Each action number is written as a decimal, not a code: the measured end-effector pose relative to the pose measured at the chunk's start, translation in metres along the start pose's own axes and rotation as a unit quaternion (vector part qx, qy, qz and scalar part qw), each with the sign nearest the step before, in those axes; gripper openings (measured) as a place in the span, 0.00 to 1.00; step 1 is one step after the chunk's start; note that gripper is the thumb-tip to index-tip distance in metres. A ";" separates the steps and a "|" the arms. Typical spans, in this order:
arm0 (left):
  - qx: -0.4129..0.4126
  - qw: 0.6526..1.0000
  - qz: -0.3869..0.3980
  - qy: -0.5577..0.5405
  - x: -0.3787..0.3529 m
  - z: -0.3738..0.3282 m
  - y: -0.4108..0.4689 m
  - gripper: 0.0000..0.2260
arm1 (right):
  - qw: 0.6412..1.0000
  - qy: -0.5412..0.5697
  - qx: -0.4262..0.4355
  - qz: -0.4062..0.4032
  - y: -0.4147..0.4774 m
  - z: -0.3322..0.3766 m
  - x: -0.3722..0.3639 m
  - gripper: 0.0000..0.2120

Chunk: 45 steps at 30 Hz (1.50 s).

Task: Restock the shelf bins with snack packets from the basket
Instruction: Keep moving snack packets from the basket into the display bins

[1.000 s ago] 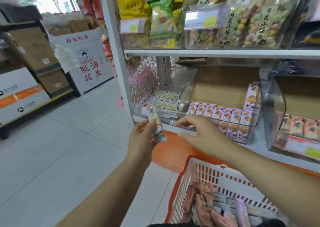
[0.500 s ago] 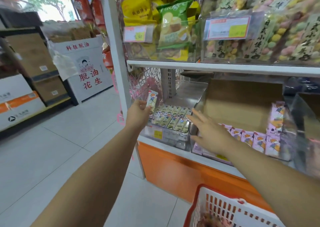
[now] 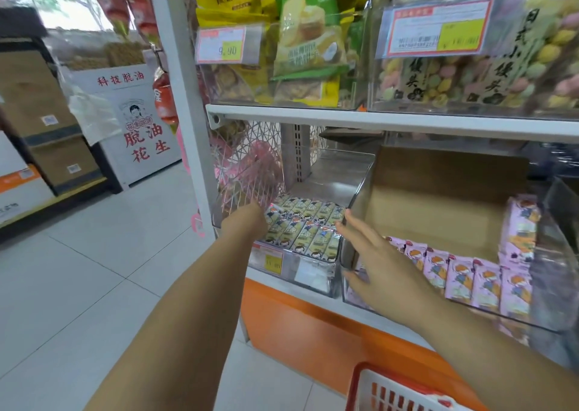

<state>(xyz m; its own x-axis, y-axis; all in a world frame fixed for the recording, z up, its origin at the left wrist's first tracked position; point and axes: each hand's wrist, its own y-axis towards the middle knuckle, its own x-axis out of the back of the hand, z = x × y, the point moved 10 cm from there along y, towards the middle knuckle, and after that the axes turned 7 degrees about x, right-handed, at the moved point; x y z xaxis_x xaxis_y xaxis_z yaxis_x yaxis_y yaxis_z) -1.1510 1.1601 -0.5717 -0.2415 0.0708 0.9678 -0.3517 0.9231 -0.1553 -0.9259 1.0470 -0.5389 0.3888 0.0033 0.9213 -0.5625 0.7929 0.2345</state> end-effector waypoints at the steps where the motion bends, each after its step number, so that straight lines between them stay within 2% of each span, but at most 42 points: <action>1: -0.003 1.000 0.007 0.019 -0.002 0.000 0.001 0.15 | 1.000 -0.002 -0.002 0.005 0.000 0.000 -0.001 0.34; 4: -0.012 0.998 0.017 0.060 -0.007 0.002 0.003 0.09 | 1.000 -0.010 -0.009 0.012 0.000 -0.002 -0.005 0.34; 6: -0.015 0.996 0.020 0.086 -0.007 0.000 0.002 0.11 | 1.000 -0.014 -0.014 0.014 -0.001 -0.004 -0.006 0.34; 9: 0.008 0.996 0.001 0.085 0.003 0.001 -0.004 0.11 | 1.000 -0.018 -0.010 0.017 -0.002 -0.002 -0.005 0.35; 12: 0.006 0.998 -0.014 0.059 0.011 0.002 -0.020 0.07 | 1.000 -0.007 0.021 -0.002 -0.002 0.002 -0.001 0.34; 14: -0.004 0.998 -0.061 0.023 0.018 0.001 -0.041 0.11 | 0.999 -0.008 0.042 -0.017 -0.003 0.004 0.001 0.34; 16: -0.043 0.987 -0.146 -0.051 0.028 -0.004 -0.077 0.17 | 0.997 0.000 0.062 -0.053 -0.011 0.011 0.008 0.30; 18: -0.122 0.952 -0.236 -0.150 0.033 -0.011 -0.130 0.15 | 0.983 0.014 0.113 -0.141 -0.029 0.025 0.021 0.24; 20: -0.174 0.912 -0.282 -0.243 0.024 -0.010 -0.179 0.13 | 0.971 0.017 0.160 -0.177 -0.055 0.038 0.023 0.16; 22: -0.197 0.892 -0.284 -0.290 -0.005 -0.006 -0.207 0.11 | 0.974 0.023 0.181 -0.137 -0.079 0.041 0.009 0.12; 24: -0.205 0.899 -0.245 -0.299 -0.050 -0.008 -0.221 0.12 | 0.985 0.034 0.154 -0.068 -0.104 0.026 -0.014 0.10; 28: -0.203 0.931 -0.084 -0.293 -0.159 -0.014 -0.228 0.13 | 0.997 0.049 -0.006 0.059 -0.159 -0.043 -0.073 0.10; 30: -0.209 0.941 -0.006 -0.267 -0.207 -0.019 -0.232 0.14 | 0.985 0.066 -0.086 0.131 -0.191 -0.078 -0.110 0.11; 32: -0.214 0.945 0.025 -0.245 -0.237 -0.024 -0.235 0.15 | 0.963 0.091 -0.155 0.199 -0.223 -0.105 -0.148 0.12; 37: -0.175 0.950 0.008 -0.260 -0.259 -0.023 -0.236 0.17 | 0.924 0.112 -0.238 0.278 -0.274 -0.144 -0.213 0.14; 45: -0.186 0.947 -0.014 -0.263 -0.259 -0.020 -0.236 0.16 | 0.904 0.101 -0.223 0.351 -0.279 -0.155 -0.281 0.18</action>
<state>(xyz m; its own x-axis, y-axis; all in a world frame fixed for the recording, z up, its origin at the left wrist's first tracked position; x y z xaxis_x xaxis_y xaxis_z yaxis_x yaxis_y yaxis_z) -0.9870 0.9312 -0.7813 -0.6884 -0.0642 0.7225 -0.0465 0.9979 0.0444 -0.7647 0.9190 -0.9112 0.2002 0.6760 0.7092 -0.3900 0.7190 -0.5753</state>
